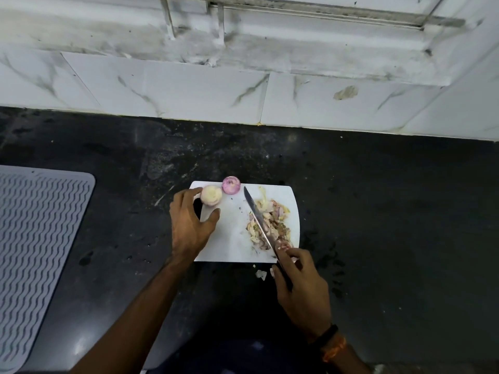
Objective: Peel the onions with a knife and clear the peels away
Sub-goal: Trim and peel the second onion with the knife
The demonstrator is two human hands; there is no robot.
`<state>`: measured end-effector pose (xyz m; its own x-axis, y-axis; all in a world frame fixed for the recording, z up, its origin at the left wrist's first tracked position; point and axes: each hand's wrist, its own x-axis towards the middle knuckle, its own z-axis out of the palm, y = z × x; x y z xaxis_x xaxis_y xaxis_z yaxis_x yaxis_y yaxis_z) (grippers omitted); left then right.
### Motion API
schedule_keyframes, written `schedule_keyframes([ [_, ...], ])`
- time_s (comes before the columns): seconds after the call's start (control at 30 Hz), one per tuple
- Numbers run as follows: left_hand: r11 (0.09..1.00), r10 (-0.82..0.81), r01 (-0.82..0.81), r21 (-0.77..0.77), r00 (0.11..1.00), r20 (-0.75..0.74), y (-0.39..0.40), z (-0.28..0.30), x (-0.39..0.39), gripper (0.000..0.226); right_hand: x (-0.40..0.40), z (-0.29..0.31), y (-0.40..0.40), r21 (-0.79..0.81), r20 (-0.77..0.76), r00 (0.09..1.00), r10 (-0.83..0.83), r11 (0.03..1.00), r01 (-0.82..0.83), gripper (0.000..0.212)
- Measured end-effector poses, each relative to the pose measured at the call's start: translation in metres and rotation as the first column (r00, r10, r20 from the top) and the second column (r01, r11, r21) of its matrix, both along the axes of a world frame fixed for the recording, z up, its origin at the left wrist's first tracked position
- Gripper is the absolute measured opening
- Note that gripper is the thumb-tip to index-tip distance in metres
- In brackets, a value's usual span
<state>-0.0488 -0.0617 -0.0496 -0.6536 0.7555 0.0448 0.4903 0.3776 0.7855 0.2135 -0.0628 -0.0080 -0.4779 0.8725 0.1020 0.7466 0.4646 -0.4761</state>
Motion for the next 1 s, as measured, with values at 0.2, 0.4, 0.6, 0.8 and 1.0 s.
schedule_keyframes([
  [0.2,0.994,-0.102,0.092,0.061,0.979,0.176,-0.018,0.015,0.039,0.031,0.005,0.003,0.001,0.034,0.033,0.999,0.038,0.999,-0.039,0.049],
  [0.4,0.876,-0.376,0.432,0.212,0.89,-0.258,-0.029,0.039,0.077,0.01,0.005,0.009,0.003,0.087,0.103,0.991,0.084,0.992,-0.093,0.048],
  [0.6,0.672,-0.604,0.734,0.099,0.62,-0.501,-0.02,0.036,0.075,0.019,0.003,0.016,0.007,0.16,0.119,0.981,0.155,0.972,-0.173,0.044],
  [0.8,0.61,-0.745,0.791,-0.052,0.55,-0.378,0.012,0.049,0.057,0.03,0.006,0.011,0.008,0.157,0.12,0.98,0.157,0.972,-0.175,0.05],
  [1.0,0.736,-0.66,0.673,0.066,0.736,-0.147,0.048,0.066,0.031,0.037,0.014,0.01,0.009,0.125,0.115,0.983,0.139,0.98,-0.154,0.045],
])
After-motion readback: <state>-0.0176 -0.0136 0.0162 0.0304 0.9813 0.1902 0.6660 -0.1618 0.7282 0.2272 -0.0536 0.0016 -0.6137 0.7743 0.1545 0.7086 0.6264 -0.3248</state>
